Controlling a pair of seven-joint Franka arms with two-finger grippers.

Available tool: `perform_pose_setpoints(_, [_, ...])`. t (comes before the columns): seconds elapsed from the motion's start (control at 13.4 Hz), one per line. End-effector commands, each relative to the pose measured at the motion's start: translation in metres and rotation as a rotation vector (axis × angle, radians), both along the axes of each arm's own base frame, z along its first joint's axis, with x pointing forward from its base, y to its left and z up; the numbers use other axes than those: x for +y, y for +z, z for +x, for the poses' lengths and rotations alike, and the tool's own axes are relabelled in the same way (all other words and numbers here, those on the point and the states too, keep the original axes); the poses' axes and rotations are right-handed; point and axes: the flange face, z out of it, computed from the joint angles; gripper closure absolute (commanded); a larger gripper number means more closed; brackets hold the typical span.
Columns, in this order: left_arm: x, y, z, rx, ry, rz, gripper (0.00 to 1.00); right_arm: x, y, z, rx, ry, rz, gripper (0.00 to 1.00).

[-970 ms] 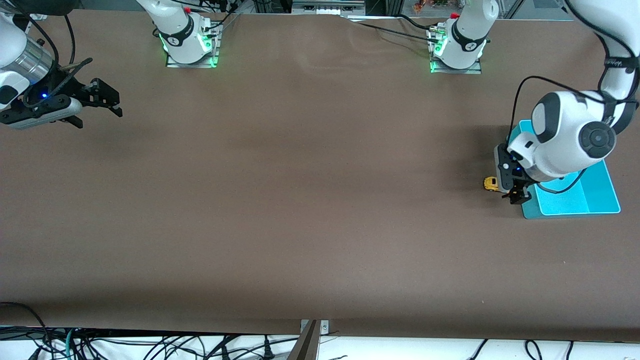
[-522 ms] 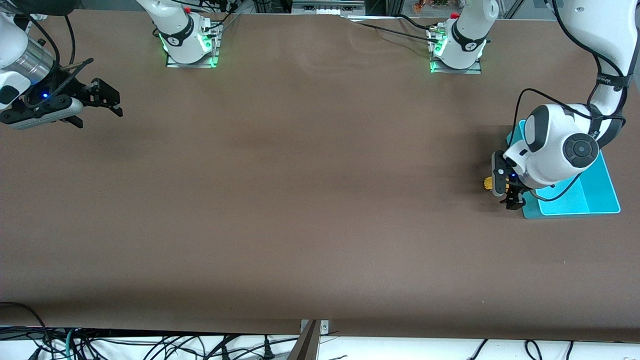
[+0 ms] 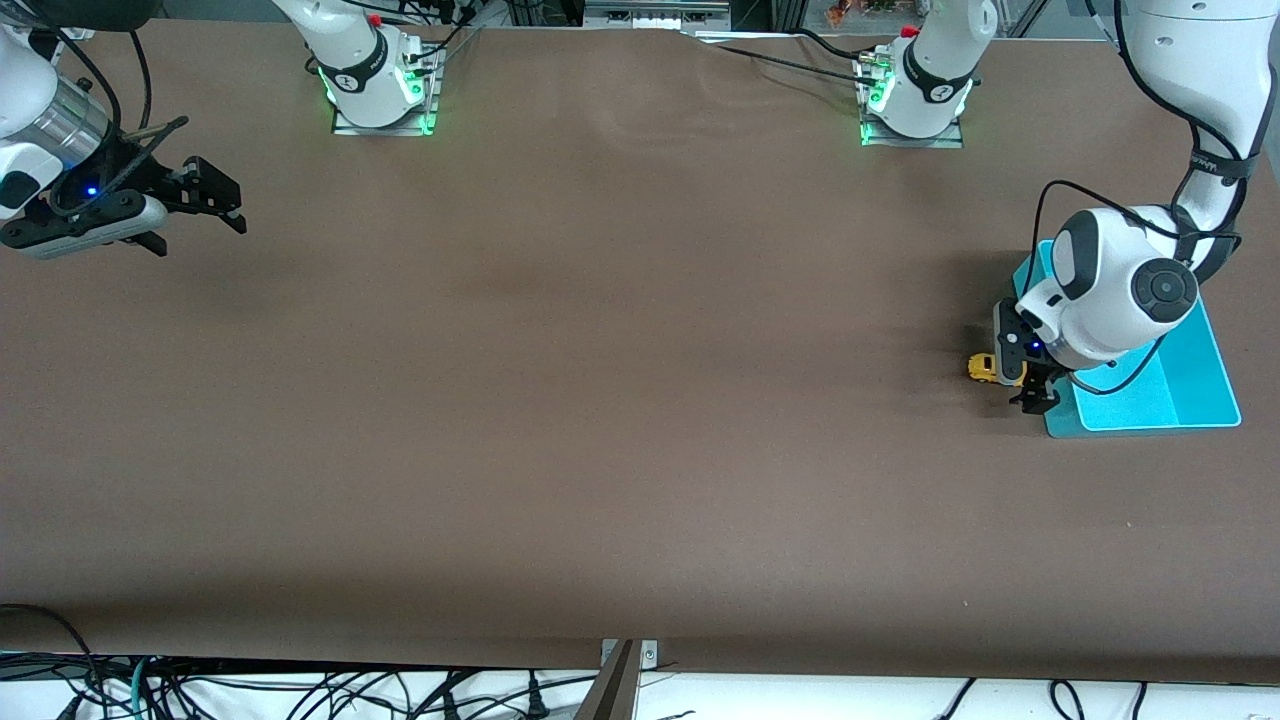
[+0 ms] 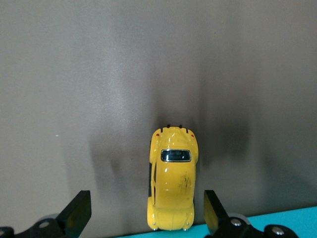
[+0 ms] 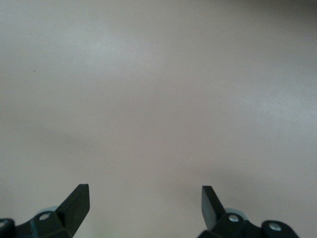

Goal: Wind and store yellow beetle car
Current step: 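Grasp the yellow car with the left gripper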

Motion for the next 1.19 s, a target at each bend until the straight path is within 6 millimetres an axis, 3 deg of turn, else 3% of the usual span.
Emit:
perform_pose_setpoints(0.0, [0.0,-0.008,-0.013,-0.018,-0.034,0.013,0.0,0.001,0.003,-0.001,0.006,-0.004,-0.013,0.0])
perform_pose_setpoints(0.52, [0.01,-0.019,-0.025,-0.024,-0.018,0.019,0.0,0.001,0.001,-0.001,0.011,-0.004,-0.014,0.0])
perform_pose_setpoints(0.82, [0.004,-0.038,-0.035,-0.035,-0.026,0.012,0.0,0.0,-0.001,-0.001,0.012,-0.006,-0.014,0.0])
perform_pose_setpoints(0.97, [0.003,-0.038,-0.035,-0.035,-0.029,0.012,0.16,0.0,-0.001,0.0,0.014,-0.006,-0.013,0.0])
perform_pose_setpoints(1.12, [0.002,-0.033,-0.033,-0.043,-0.052,0.014,0.39,0.0,-0.002,-0.001,0.015,-0.006,-0.013,0.0])
